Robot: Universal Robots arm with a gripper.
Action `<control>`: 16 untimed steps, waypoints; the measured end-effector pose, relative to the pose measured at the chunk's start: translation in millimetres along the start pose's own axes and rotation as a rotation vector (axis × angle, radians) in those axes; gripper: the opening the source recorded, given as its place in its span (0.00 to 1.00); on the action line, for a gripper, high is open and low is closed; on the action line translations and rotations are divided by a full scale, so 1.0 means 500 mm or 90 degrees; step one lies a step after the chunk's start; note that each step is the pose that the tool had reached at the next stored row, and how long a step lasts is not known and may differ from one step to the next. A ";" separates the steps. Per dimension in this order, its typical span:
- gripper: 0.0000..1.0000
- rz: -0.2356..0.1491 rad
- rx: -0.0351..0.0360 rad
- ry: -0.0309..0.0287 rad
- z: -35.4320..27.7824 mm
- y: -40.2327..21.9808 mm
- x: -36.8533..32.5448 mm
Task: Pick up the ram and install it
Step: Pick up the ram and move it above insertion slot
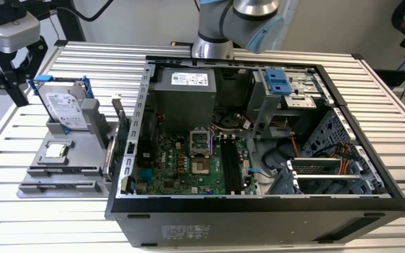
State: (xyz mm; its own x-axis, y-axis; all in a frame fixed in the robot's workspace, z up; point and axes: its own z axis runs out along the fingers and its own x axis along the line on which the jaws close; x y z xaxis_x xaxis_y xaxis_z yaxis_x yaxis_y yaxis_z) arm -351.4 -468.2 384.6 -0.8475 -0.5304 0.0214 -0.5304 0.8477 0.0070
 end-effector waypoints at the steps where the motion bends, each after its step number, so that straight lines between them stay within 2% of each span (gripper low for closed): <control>1: 0.00 -0.008 0.0005 0.0002 0.000 0.000 0.000; 16: 0.00 -0.132 0.0074 0.0037 0.000 0.001 0.000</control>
State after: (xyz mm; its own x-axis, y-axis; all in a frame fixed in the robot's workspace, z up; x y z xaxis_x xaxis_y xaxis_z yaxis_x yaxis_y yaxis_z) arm -351.4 -467.8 384.5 -0.7203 -0.6932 0.0265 -0.6934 0.7205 0.0004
